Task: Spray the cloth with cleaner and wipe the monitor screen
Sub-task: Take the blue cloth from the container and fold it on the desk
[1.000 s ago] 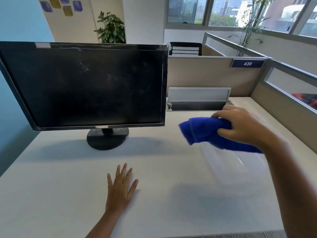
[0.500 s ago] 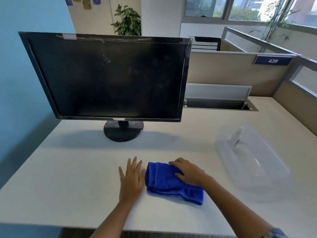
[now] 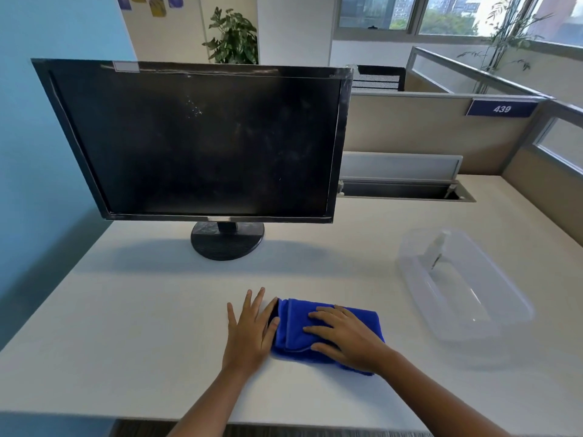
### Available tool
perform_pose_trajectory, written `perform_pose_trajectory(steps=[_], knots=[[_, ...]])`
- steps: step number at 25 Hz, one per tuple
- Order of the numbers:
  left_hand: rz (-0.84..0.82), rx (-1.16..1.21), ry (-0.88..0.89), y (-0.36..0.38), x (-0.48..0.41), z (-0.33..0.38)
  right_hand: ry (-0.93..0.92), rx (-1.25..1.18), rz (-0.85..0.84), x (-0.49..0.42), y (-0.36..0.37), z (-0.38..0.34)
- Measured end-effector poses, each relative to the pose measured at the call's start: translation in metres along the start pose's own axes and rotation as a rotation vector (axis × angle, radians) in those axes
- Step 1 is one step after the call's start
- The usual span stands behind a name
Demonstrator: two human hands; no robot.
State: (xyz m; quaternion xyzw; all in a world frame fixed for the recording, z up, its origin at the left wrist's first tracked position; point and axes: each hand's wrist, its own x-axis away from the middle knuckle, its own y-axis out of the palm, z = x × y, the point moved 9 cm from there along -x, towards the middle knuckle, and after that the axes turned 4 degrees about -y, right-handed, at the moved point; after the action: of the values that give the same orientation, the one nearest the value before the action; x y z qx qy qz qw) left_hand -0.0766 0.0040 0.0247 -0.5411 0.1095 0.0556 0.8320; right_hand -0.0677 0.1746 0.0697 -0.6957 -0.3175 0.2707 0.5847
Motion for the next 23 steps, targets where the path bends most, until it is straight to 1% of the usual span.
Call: perform_pose_trajectory(steps=[2,5,9,13,15,17,18,19,21,23], knots=[[-0.013,-0.023,0.0,0.001,0.0,0.0,0.001,-0.092,-0.051,-0.003,-0.003,0.005],[-0.022,-0.039,-0.009,0.003,0.0,-0.002,-0.061,-0.082,-0.089,-0.005,-0.005,0.006],[-0.027,-0.061,-0.017,0.004,0.0,-0.004,-0.086,-0.071,-0.047,-0.006,-0.008,0.006],[-0.025,-0.059,-0.012,0.006,-0.001,-0.003,-0.013,-0.161,-0.078,-0.02,-0.033,0.024],[-0.025,-0.056,-0.017,0.005,-0.001,-0.003,0.066,-0.087,0.013,-0.036,-0.057,0.047],[-0.032,-0.051,-0.022,0.004,-0.002,-0.002,0.202,0.059,0.188,-0.044,-0.08,0.068],[-0.036,-0.054,-0.014,0.004,-0.003,-0.001,0.273,0.094,0.262,-0.046,-0.086,0.072],[-0.042,-0.061,-0.003,0.004,-0.003,0.0,0.315,0.096,0.334,-0.046,-0.09,0.07],[-0.044,-0.065,0.017,0.005,-0.003,0.001,0.317,0.042,0.463,-0.045,-0.087,0.056],[-0.041,-0.038,0.038,0.006,-0.003,0.001,0.326,0.007,0.501,-0.041,-0.071,0.04]])
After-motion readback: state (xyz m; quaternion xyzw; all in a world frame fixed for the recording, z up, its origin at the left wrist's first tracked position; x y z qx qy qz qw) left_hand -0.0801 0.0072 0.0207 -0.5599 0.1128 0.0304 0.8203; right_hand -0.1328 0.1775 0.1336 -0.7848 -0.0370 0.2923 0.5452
